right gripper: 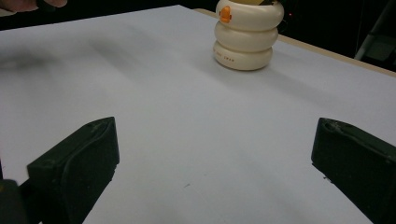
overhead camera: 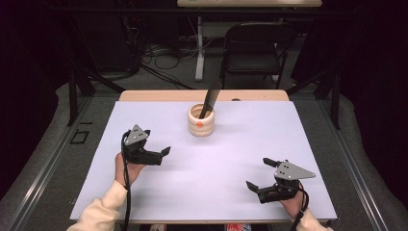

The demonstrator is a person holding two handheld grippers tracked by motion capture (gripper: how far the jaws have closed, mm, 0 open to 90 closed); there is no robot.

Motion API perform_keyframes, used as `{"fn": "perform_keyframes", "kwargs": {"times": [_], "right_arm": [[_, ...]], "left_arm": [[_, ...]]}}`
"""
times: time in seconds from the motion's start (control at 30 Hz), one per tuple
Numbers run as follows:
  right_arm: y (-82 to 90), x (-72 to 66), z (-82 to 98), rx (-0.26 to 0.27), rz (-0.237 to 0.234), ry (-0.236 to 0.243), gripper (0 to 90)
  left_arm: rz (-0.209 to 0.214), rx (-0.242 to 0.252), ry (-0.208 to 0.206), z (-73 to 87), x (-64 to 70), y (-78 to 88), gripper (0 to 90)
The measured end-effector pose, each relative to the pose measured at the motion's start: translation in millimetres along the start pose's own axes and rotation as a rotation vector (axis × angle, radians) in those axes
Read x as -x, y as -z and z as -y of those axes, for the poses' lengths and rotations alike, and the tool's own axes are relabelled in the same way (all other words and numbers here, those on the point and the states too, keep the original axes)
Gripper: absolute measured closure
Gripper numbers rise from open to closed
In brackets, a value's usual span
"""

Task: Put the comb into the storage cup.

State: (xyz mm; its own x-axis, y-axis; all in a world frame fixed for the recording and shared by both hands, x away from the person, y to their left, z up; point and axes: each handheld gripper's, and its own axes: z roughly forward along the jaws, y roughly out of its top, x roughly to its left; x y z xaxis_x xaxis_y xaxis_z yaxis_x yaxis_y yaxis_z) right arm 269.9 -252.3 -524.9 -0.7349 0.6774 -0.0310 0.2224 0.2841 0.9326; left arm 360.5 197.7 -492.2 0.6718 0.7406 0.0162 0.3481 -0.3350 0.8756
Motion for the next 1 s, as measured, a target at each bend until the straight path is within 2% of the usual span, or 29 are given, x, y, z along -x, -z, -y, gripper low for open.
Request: {"fn": "perform_keyframes", "kwargs": {"times": [0.3, 0.7, 1.0], "right_arm": [[0.9, -0.2, -0.2, 0.0, 0.001, 0.006, 0.2], [0.4, -0.1, 0.0, 0.0, 0.001, 0.005, 0.2], [0.2, -0.3, 0.1, -0.004, 0.002, 0.006, 0.2]], "left_arm": [[-0.011, 0.023, -0.003, 5.9, 3.7, 12.5, 0.0], [-0.004, 0.006, -0.011, 16.9, 9.2, 22.2, 0.0], [-0.018, 0.001, -0.025, 24.6, 14.8, 31.5, 0.0]]}}
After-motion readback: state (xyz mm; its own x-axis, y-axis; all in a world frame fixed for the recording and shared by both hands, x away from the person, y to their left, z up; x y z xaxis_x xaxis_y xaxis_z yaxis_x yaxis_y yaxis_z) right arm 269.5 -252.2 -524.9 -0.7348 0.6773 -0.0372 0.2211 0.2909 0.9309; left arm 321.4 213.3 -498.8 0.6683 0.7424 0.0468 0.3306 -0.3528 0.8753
